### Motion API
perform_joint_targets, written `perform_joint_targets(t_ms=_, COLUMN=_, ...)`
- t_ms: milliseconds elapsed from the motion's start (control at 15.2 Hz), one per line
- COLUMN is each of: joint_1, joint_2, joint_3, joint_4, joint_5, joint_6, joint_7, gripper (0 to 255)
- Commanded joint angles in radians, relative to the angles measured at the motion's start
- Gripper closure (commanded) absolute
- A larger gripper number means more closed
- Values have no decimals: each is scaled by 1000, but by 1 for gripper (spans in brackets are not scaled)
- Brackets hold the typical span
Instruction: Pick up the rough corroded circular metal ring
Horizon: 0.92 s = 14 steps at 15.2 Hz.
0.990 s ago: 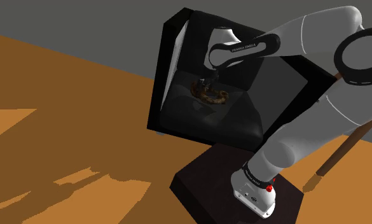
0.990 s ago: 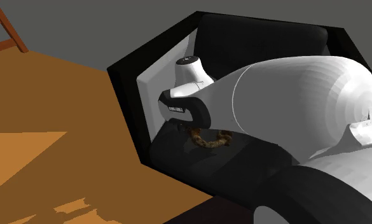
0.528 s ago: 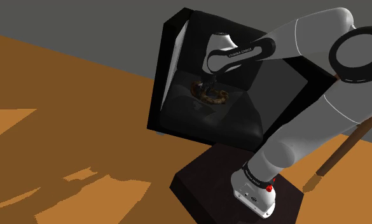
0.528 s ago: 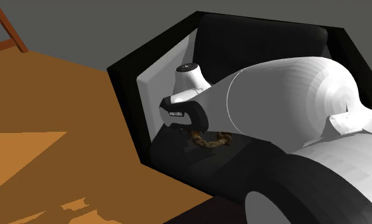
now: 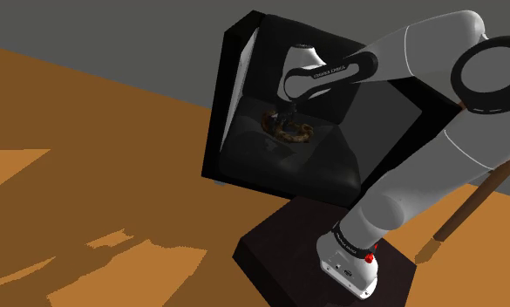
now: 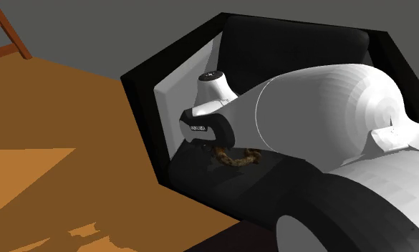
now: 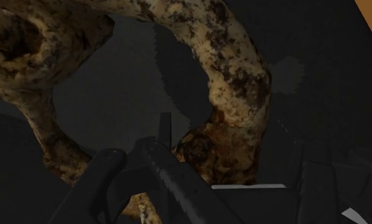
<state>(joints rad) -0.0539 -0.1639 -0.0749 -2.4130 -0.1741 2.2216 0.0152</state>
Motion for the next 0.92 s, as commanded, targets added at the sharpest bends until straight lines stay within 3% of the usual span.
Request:
perform_joint_targets(t_ms=0, joint_1=1, joint_2=-8, joint_3=1, joint_4=6, joint_5=1, joint_6=-16, joint_7=-2, gripper=255)
perform_joint_targets(t_ms=858, joint_1=5, joint_2=-86, joint_3=6, joint_4=111, joint_5=15, joint_6=-199, joint_7=-25, gripper=255)
